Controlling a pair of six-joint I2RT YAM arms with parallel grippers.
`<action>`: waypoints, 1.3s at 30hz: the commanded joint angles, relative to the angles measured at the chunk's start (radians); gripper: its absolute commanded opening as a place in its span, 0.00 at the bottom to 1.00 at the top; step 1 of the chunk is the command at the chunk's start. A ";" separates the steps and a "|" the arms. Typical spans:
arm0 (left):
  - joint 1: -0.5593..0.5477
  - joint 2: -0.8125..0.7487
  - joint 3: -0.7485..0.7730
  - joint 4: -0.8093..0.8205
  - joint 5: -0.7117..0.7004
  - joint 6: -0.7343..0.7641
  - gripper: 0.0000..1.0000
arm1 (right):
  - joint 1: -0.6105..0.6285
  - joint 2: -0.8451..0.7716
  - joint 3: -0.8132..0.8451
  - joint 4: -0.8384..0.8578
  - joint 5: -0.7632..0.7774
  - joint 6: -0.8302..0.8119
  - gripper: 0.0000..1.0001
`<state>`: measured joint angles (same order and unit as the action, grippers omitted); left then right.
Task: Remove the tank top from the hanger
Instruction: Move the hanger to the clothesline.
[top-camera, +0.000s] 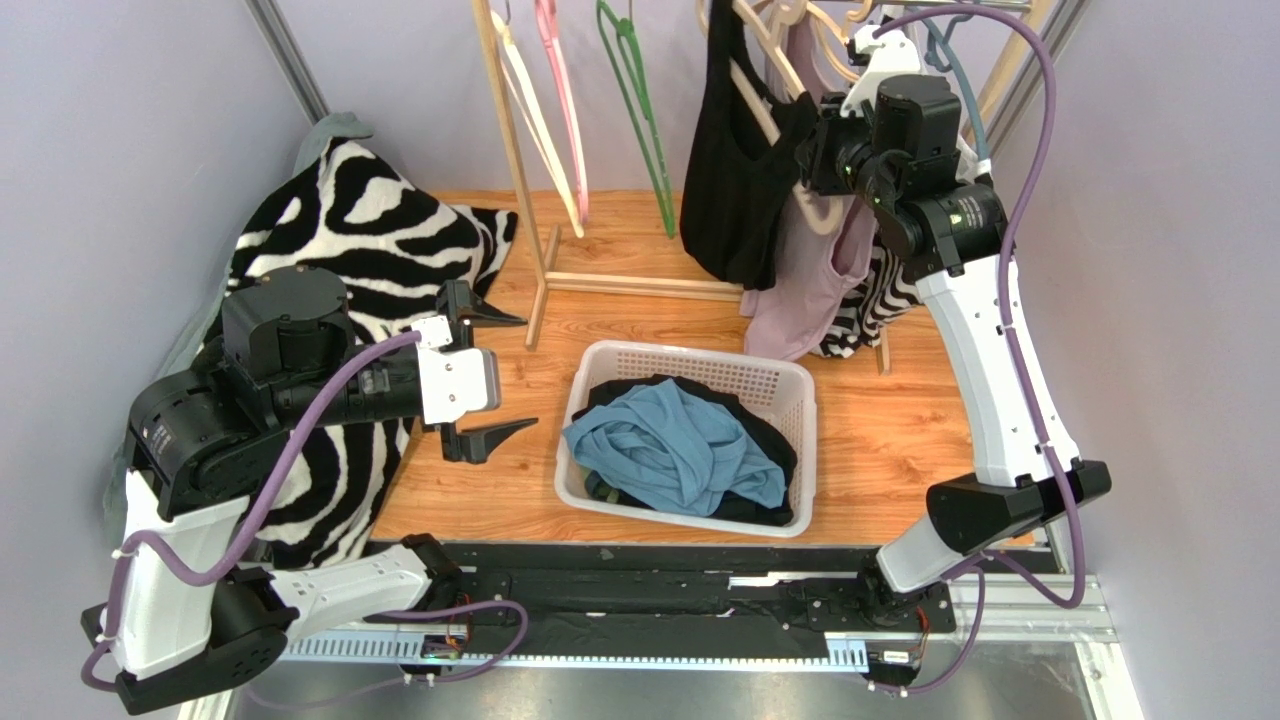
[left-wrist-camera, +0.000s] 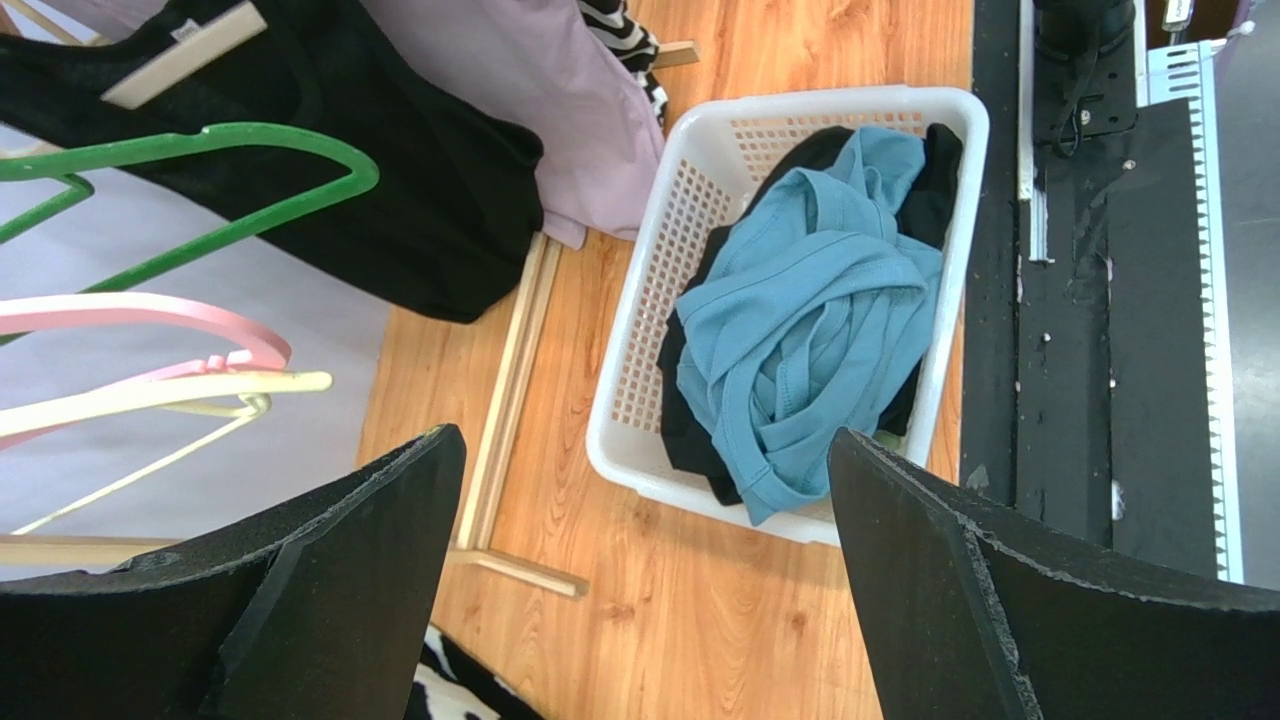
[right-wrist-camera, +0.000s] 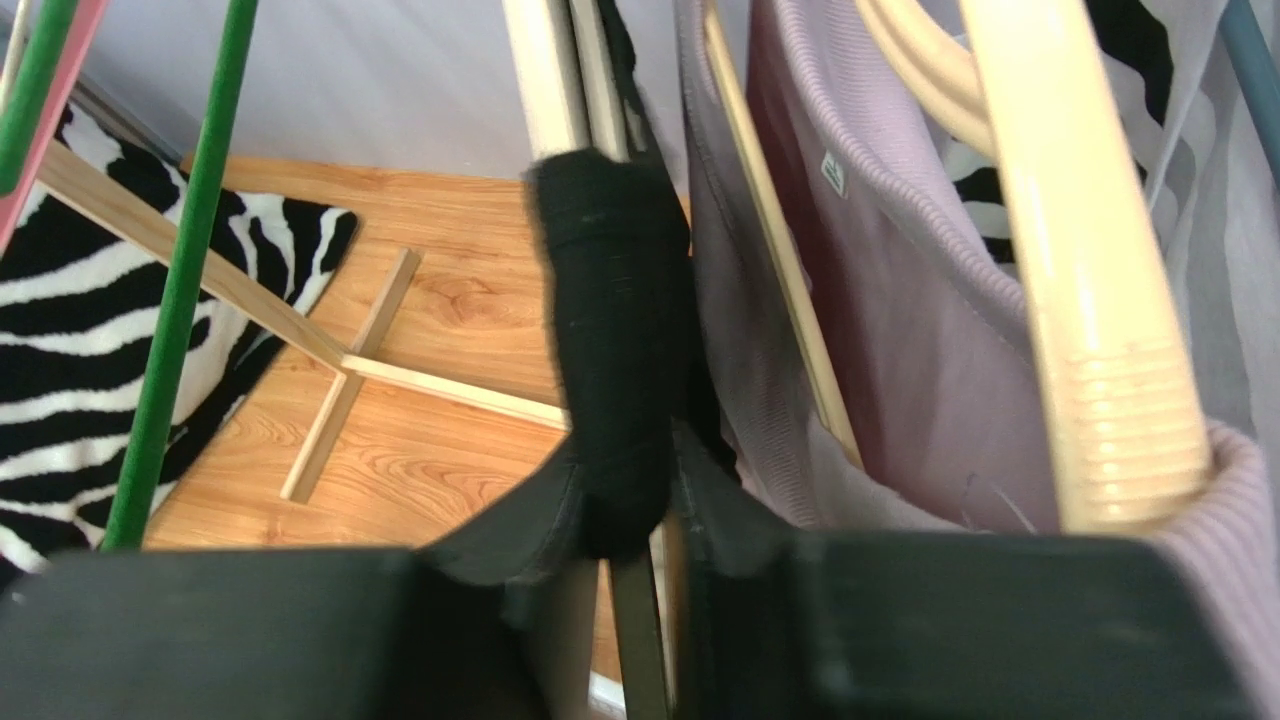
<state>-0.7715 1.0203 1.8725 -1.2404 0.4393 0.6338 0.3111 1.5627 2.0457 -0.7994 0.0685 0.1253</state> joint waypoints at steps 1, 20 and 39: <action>0.006 0.000 0.011 0.007 0.029 -0.016 0.99 | 0.005 -0.056 -0.025 0.119 -0.009 -0.004 0.12; 0.009 -0.003 -0.001 0.004 0.021 -0.011 0.99 | 0.184 0.011 -0.019 0.279 0.252 -0.217 0.00; 0.011 -0.014 -0.010 0.002 0.012 -0.008 0.99 | 0.272 -0.042 0.007 0.537 0.427 -0.290 0.00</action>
<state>-0.7650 1.0119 1.8660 -1.2427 0.4423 0.6338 0.5827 1.6188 2.0491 -0.4557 0.4454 -0.1493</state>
